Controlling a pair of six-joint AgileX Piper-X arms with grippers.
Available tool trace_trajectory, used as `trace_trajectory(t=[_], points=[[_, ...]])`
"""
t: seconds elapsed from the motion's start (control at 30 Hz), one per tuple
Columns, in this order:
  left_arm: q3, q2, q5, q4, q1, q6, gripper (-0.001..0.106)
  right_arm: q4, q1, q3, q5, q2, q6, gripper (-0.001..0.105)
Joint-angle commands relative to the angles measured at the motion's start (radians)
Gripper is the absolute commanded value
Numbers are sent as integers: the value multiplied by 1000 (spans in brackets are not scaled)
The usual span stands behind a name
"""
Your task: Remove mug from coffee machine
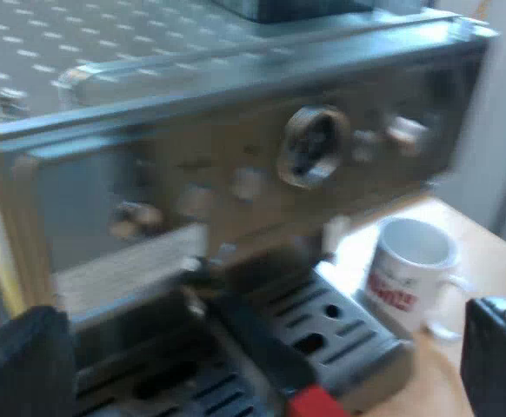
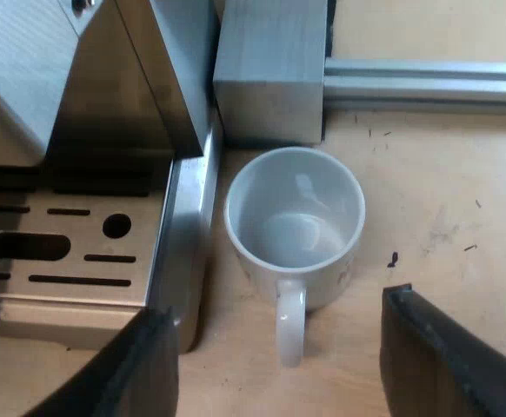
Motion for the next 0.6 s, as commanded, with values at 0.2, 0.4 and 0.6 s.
trace_trajectory(t=[0.2, 0.4, 0.6], points=[[-111, 110, 53, 84, 220, -4, 90, -28, -148, -40, -92, 55, -14, 54], [-117, 117, 84, 147, 419, 36, 90, -6, -342, -40, -143, 49, -103, 54], [-117, 79, 83, 214, 480, 98, 90, 34, -423, -38, -155, -19, -184, 54]])
